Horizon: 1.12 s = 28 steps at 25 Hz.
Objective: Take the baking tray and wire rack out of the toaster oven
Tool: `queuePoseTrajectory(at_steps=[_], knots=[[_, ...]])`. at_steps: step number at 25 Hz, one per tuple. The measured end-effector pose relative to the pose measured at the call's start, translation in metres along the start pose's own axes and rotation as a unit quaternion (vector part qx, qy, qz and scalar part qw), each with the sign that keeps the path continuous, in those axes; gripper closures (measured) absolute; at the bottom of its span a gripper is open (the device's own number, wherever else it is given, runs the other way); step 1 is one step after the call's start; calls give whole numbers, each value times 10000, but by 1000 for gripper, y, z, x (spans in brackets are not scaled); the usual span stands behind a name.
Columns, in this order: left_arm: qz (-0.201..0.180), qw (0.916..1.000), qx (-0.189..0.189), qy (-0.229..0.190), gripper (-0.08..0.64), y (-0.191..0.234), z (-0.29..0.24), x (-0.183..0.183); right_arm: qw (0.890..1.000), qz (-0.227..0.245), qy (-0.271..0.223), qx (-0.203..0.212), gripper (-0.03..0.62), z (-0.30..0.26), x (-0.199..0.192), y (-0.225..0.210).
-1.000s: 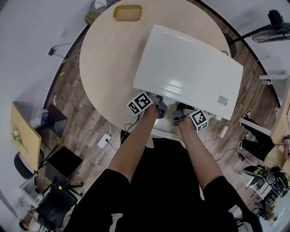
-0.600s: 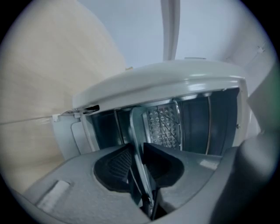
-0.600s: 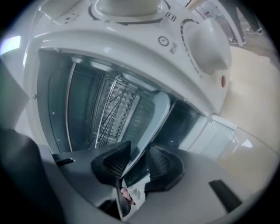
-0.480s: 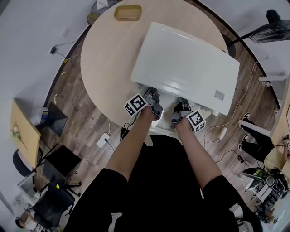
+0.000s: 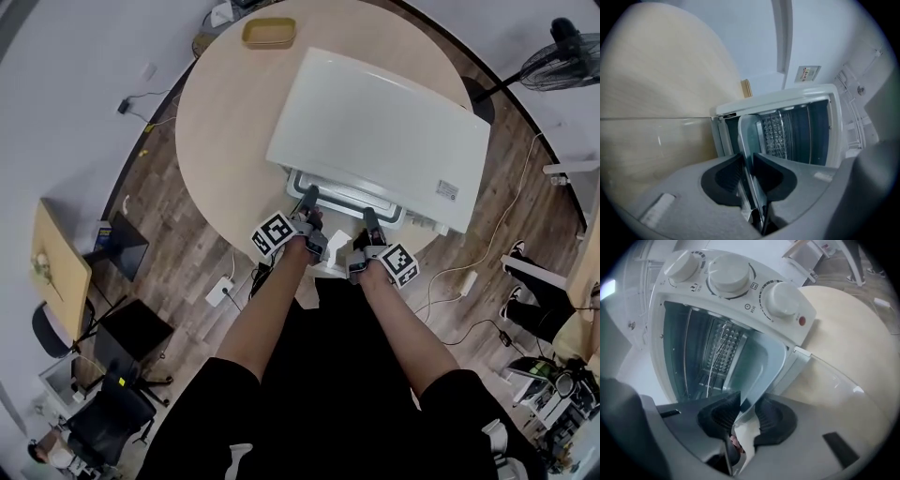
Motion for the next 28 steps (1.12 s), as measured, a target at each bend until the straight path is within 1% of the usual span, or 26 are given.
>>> queuePoseTrajectory(at_steps=[3, 7, 10, 15, 20, 28], knots=[[63, 10000, 25, 60, 477, 4, 13, -5, 10000, -4, 40, -89, 494, 11, -9, -4], [190, 9997, 67, 153, 480, 8, 32, -10, 9999, -14, -32, -121, 495, 25, -22, -8], [260, 9992, -21, 316, 482, 9, 44, -14, 9998, -11, -125, -161, 495, 37, -30, -10], [226, 9975, -101, 655, 482, 12, 66, -16, 9995, -105, -248, -134, 495, 56, -52, -11], [461, 9951, -206, 848, 482, 11, 84, -23, 9991, -4, -426, -88, 494, 75, -60, -10], [519, 9925, -387, 1038, 482, 8, 112, -22, 9983, 25, -580, -65, 489, 97, -83, -3]])
Point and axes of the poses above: the fingertips, and each gripper's own axes: z backward along the fingers, y to its left, x out of its top, the point moved 1 cm from there along z, backward along the fingers, and after that the axes turned 4 degrees about -z, right-handed, at the moved point
